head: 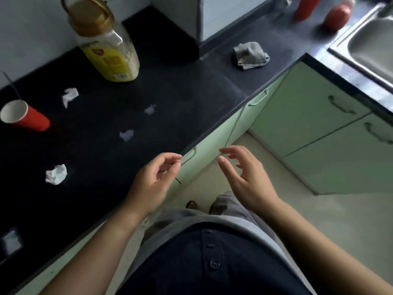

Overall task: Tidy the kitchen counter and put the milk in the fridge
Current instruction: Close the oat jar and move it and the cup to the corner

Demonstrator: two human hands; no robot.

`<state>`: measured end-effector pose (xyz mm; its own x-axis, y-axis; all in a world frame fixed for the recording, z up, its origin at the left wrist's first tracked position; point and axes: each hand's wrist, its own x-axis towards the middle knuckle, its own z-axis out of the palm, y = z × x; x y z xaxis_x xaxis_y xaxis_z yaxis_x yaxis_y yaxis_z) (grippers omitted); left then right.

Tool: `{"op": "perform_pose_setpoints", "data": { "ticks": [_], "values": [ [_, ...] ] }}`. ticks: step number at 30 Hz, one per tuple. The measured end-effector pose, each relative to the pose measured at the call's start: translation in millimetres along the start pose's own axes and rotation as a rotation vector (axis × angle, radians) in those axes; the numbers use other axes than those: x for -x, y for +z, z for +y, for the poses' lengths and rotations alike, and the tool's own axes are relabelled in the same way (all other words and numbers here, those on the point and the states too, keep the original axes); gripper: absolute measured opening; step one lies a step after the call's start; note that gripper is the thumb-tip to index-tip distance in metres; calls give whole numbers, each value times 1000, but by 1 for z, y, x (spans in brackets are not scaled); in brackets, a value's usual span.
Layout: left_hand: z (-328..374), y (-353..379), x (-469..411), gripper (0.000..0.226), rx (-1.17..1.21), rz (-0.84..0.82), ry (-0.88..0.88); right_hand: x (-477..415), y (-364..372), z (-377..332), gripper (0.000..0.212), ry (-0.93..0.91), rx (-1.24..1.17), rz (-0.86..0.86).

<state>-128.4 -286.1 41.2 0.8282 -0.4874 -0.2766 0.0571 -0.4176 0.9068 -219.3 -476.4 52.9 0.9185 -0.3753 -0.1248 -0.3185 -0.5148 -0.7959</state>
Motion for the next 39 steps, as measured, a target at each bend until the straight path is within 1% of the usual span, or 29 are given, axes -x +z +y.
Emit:
{"op": "perform_pose_setpoints", "data": {
  "ticks": [4, 6, 8, 10, 13, 16, 18, 23, 27, 30, 32, 34, 39],
  "values": [
    [-9, -11, -30, 25, -43, 114, -102, -60, 4, 4, 47, -15, -10, -130],
    [-12, -18, -48, 22, -60, 191, -164, -101, 5, 3, 42, -57, -7, -207],
    [-11, -27, -69, 18, -85, 279, -225, -149, 5, -6, 40, -132, 8, -291],
    [-8, -39, -95, 18, -120, 343, -280, -196, 5, -22, 37, -226, 24, -359],
    [-8, -65, -138, 21, -185, 420, -346, -266, 12, -52, 36, -395, 68, -405],
    [-16, -96, -178, 23, -286, 469, -393, -324, 28, -92, 39, -537, 70, -393],
    [-24, -117, -198, 26, -364, 490, -444, -355, 43, -120, 41, -588, 58, -381],
    [-45, -152, -232, 34, -507, 546, -532, -405, 82, -182, 48, -741, 43, -308],
    [-68, -158, -245, 43, -580, 615, -558, -427, 111, -211, 53, -697, 44, -356],
    [-84, -155, -250, 52, -652, 624, -569, -433, 129, -216, 53, -689, 31, -380],
    [-94, -153, -251, 57, -694, 601, -575, -435, 138, -215, 51, -694, 26, -375],
    [-101, -150, -249, 60, -740, 572, -571, -437, 145, -214, 47, -698, 31, -361],
    [-105, -151, -247, 60, -818, 565, -543, -440, 151, -214, 29, -735, -16, -296]
  ]
}}
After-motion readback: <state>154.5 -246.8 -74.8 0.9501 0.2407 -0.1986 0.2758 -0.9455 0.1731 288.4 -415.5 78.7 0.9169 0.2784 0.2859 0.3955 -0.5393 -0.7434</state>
